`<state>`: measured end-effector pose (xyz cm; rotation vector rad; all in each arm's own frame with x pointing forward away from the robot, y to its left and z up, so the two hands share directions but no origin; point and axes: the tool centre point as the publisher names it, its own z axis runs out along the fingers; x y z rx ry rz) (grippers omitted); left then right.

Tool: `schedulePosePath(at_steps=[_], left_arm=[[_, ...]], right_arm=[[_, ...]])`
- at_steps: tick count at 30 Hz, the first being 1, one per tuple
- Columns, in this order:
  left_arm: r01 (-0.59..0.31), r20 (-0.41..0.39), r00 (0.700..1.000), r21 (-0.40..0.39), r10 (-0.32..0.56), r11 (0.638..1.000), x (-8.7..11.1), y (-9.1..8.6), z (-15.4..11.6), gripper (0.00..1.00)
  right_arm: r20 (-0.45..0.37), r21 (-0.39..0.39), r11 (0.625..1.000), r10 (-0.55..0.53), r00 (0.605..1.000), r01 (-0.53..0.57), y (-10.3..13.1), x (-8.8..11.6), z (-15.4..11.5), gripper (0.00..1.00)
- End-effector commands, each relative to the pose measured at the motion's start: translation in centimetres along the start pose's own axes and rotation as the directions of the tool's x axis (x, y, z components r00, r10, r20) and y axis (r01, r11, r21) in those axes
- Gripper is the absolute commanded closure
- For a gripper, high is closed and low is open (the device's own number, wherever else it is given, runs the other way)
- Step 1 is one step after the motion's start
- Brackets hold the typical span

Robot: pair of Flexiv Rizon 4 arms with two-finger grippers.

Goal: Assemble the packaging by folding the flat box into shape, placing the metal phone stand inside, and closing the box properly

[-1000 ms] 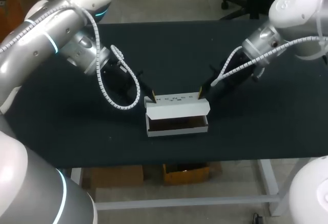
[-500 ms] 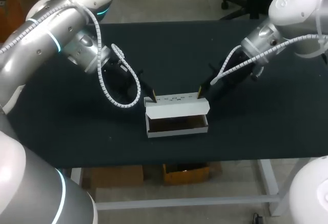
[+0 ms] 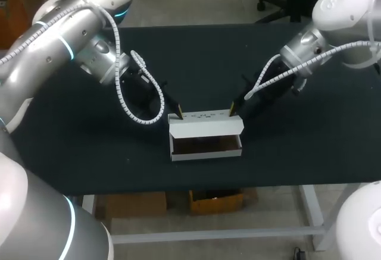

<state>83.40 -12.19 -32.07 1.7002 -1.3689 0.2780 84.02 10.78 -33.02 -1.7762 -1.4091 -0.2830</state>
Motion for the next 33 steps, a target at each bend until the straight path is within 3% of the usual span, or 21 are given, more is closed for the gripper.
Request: schedulePosePath(at_steps=[1, 33], left_arm=[[0.003, 0.002, 1.0, -0.064, -0.003, 0.998, 0.88, -0.54, 0.73, 0.53], [0.032, -0.006, 0.999, -0.118, -0.033, 0.993, 1.8, -0.48, 0.4, 0.54]], right_arm=[[-0.003, 0.002, 1.0, 0.001, 1.0, -0.001, -0.29, 0.74, 0.47, 0.67], [-0.02, 0.025, 1.0, 0.012, 1.0, -0.011, -0.43, 1.4, 0.27, 0.65]])
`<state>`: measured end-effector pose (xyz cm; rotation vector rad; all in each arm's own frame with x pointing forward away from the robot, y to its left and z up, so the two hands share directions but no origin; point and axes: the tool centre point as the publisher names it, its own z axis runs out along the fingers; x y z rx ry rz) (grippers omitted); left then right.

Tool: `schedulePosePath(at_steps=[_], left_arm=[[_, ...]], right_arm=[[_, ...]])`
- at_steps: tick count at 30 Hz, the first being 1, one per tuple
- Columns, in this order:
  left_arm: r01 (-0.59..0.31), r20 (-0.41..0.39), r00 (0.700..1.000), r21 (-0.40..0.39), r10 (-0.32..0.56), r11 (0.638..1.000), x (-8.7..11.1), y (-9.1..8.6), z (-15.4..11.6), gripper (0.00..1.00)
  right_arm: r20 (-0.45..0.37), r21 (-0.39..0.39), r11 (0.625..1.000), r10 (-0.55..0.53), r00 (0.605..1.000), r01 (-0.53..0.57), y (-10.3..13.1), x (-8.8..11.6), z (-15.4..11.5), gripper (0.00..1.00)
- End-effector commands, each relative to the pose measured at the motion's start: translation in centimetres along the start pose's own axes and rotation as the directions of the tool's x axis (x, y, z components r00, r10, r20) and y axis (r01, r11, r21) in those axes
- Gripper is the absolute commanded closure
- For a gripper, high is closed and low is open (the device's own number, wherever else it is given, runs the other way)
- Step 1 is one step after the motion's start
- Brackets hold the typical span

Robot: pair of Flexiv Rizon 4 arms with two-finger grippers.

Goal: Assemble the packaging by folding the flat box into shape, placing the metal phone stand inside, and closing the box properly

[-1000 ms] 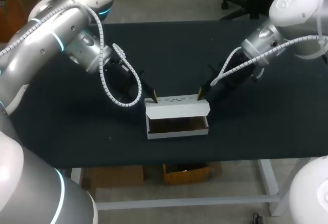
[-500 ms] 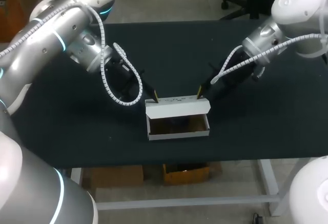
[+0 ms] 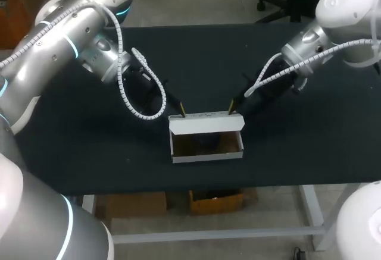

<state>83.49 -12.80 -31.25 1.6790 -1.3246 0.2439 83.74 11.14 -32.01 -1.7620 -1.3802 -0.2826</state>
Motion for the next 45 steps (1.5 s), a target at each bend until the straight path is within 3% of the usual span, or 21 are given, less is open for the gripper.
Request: schedulePosePath(at_steps=[1, 45], left_arm=[[0.003, 0.013, 1.0, -0.075, -0.002, 0.997, 0.88, -0.78, 0.39, 0.54], [0.013, -0.028, 0.999, -0.11, -0.016, 0.994, 0.74, -1.35, 0.95, 0.55]], right_arm=[[0.002, 0.007, 1.0, -0.001, 1.0, 0.001, 0.28, 0.62, 0.52, 0.65], [0.006, 0.015, 1.0, -0.003, 1.0, 0.003, 1.01, 1.23, 0.98, 0.67]])
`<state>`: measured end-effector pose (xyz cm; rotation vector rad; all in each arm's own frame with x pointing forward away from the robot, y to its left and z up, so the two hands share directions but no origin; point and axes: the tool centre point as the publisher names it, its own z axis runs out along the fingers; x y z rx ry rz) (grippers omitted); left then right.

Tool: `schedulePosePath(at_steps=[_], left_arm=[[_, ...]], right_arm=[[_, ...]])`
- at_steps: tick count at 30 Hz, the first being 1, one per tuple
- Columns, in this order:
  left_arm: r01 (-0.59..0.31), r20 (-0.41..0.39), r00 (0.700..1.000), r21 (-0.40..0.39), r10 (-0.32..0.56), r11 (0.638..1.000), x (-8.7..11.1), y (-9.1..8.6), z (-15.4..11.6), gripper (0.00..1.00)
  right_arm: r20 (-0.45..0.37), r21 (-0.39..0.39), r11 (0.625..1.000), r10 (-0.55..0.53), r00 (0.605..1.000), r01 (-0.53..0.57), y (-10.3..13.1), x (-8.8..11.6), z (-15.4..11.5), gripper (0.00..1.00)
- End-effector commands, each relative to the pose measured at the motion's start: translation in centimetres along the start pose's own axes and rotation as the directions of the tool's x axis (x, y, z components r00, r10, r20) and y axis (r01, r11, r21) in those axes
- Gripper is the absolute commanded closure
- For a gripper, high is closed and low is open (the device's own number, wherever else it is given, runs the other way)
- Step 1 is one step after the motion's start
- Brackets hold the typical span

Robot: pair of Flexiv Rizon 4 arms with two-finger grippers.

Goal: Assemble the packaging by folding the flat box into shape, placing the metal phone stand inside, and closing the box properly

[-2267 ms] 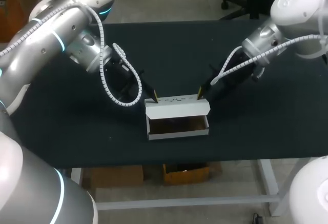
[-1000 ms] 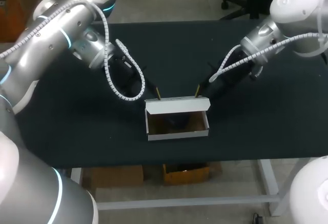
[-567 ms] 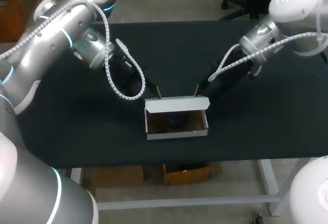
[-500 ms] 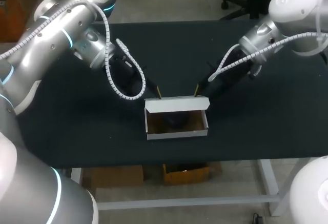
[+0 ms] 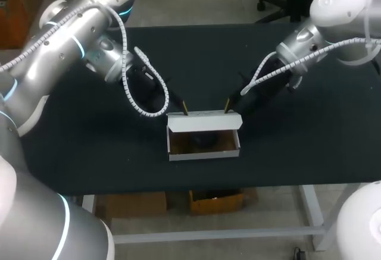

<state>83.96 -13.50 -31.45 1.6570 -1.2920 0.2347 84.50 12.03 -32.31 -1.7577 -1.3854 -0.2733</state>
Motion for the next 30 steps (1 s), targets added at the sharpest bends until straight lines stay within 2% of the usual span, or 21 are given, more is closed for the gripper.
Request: schedulePosePath(at_steps=[1, 9, 30], left_arm=[[0.002, -0.006, 1.0, -0.082, -0.002, 0.997, 0.2, -0.8, 0.4, 0.55], [0.007, -0.008, 1.0, -0.084, -0.007, 0.996, -0.2, -0.9, 0.6, 0.54], [0.025, 0.05, 0.999, -0.078, -0.022, 0.997, -1.1, -0.9, 0.5, 0.53]], right_arm=[[0.0, 0.008, 1.0, -0.002, 1.0, 0.002, 0.2, 0.5, 0.4, 0.67], [-0.001, 0.011, 1.0, -0.002, 1.0, 0.002, 0.2, 0.3, 0.4, 0.66], [-0.009, 0.007, 1.0, 0.002, 1.0, -0.002, 0.2, -0.7, 0.2, 0.65]])
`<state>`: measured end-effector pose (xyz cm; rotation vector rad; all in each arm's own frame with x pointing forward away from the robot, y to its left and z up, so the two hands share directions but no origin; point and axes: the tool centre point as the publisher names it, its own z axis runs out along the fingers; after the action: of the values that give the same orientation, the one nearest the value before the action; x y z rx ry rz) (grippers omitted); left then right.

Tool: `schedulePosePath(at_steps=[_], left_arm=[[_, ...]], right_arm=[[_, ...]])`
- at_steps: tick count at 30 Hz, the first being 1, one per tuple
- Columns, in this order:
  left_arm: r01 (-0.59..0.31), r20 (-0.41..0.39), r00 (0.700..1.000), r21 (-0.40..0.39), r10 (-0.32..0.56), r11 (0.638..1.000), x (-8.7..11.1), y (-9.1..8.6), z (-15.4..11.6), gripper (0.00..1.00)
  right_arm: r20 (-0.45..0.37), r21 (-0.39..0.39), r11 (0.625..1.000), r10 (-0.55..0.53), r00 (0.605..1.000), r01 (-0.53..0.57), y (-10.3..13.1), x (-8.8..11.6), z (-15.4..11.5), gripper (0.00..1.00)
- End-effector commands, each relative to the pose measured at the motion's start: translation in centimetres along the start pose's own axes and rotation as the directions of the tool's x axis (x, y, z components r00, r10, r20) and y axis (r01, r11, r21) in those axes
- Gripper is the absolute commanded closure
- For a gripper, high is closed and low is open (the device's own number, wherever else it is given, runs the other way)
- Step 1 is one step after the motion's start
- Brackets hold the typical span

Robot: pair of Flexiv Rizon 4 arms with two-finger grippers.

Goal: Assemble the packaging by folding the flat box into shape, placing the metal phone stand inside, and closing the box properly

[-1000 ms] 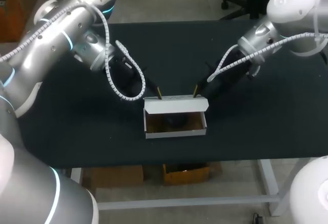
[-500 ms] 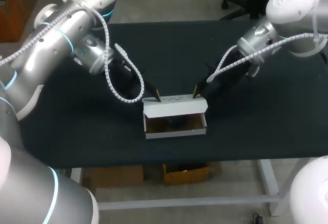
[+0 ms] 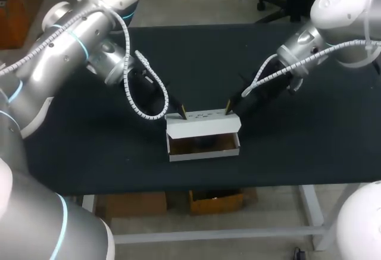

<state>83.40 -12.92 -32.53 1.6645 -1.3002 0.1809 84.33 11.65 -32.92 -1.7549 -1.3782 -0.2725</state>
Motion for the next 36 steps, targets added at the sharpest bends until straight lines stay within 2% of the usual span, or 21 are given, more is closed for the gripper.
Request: schedulePosePath(at_steps=[1, 36], left_arm=[[0.005, 0.019, 1.0, -0.059, -0.004, 0.998, 0.2, -0.8, 0.2, 0.53], [0.029, 0.111, 0.993, -0.023, -0.027, 0.999, -1.2, -1.3, 0.0, 0.52]], right_arm=[[-0.004, 0.003, 1.0, -0.001, 1.0, 0.001, 0.0, -0.1, 0.1, 0.65], [0.001, 0.011, 1.0, 0.009, 1.0, -0.009, 0.4, -1.1, 0.6, 0.64]])
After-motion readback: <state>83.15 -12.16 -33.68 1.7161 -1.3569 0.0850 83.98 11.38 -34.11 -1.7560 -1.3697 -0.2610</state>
